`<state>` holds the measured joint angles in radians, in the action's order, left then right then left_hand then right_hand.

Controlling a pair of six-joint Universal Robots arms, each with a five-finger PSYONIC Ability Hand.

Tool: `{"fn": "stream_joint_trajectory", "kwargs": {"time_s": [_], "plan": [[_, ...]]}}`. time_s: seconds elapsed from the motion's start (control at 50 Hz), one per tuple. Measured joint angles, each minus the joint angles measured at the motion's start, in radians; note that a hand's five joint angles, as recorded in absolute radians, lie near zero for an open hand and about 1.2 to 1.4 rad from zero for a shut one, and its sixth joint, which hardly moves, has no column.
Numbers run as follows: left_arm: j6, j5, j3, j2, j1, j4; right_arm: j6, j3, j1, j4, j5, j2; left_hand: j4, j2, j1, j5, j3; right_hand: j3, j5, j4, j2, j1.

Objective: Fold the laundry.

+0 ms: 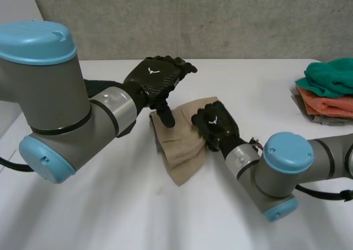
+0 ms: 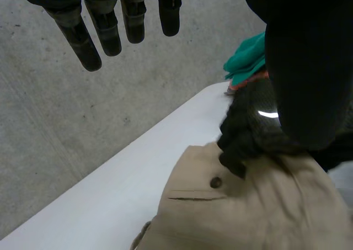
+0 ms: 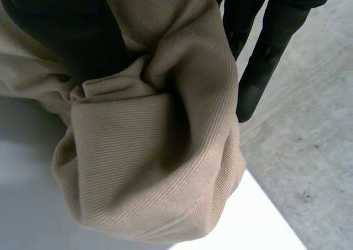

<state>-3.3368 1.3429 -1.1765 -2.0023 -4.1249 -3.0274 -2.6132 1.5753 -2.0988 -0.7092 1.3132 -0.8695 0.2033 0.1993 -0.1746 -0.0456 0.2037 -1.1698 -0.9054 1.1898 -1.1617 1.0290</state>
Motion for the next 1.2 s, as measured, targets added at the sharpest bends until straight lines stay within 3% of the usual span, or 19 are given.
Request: {"fn": "stream_joint_trajectory", "kwargs": {"time_s": [0.2,0.36,0.5,0.68,0.86,1.06,1.2], "plan": [[0.005,-0.002,0.011,0.019,0.002,-0.005,-0.036,-0.102,0.069,0.028,-0.01,-0.081,0.0,0.0,0.0,0.0,0.0,0.0,-0.007,0.004,0.0,0.024],[0.008,-0.007,0.038,0.045,0.014,-0.022,-0.07,-0.26,0.238,0.033,-0.046,-0.146,0.0,0.0,0.0,0.0,0.0,0.0,-0.017,0.01,0.0,0.029],[0.004,-0.009,0.066,0.05,0.048,-0.043,-0.215,-0.431,0.407,0.021,-0.097,-0.136,0.0,0.0,0.0,0.0,0.0,0.0,-0.018,0.011,0.0,0.029],[0.002,-0.034,0.084,0.047,0.093,-0.051,-0.421,-0.672,0.661,0.006,-0.16,0.015,0.0,0.0,0.0,0.0,0.0,-0.001,-0.03,0.011,0.0,0.029],[0.0,-0.048,0.083,0.04,0.114,-0.05,-0.464,-0.748,0.829,0.006,-0.262,0.233,0.0,0.0,0.0,-0.001,0.0,-0.008,-0.031,0.015,0.0,0.029],[-0.002,-0.047,0.073,0.033,0.15,-0.05,-0.452,-0.628,0.929,0.005,-0.453,0.335,0.0,0.0,0.0,0.0,0.0,-0.023,-0.073,0.016,-0.01,0.029],[-0.004,-0.047,0.072,0.033,0.159,-0.05,-0.448,-0.607,0.931,0.005,-0.487,0.329,0.0,0.0,0.0,-0.001,0.0,-0.023,-0.091,0.016,-0.01,0.029]]}}
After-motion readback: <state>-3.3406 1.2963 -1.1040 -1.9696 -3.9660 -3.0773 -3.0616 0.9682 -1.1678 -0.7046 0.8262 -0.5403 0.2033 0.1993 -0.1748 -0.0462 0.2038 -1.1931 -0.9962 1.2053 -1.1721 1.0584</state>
